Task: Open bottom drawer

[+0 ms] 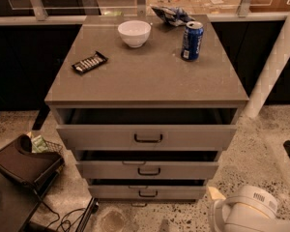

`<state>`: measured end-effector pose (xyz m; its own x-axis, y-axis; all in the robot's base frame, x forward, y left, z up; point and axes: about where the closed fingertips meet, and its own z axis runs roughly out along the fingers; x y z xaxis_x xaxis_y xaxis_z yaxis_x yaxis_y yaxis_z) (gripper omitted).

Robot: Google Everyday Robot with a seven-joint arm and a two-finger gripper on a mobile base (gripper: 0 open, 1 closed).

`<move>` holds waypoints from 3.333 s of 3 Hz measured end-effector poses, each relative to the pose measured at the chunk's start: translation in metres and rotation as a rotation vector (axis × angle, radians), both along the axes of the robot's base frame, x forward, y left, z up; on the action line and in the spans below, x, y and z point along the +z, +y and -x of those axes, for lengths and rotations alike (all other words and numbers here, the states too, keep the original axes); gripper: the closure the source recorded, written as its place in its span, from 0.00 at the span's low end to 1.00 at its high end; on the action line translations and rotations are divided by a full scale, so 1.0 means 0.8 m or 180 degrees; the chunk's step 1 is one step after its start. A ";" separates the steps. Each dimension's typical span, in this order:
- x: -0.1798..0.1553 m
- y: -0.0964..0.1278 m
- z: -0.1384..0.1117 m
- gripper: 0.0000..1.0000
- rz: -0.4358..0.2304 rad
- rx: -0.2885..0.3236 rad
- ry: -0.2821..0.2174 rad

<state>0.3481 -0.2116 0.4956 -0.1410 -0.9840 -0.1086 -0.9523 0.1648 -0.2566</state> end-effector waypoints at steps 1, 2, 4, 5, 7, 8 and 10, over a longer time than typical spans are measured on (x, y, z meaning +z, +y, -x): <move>-0.015 0.001 -0.003 0.00 0.0040 0.0154 -0.0031; -0.015 0.001 -0.003 0.00 0.0040 0.0154 -0.0031; -0.085 0.029 -0.052 0.00 0.0018 0.0169 0.0086; -0.136 0.052 -0.071 0.00 -0.0063 0.0225 0.0092; -0.201 0.093 -0.071 0.00 -0.0366 0.0433 -0.0058; -0.228 0.128 -0.069 0.00 -0.0481 0.0592 -0.0060; -0.258 0.172 -0.066 0.00 -0.0558 0.0781 0.0002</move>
Offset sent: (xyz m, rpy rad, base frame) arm 0.0012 0.0017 -0.0130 -0.0077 -0.0050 0.0419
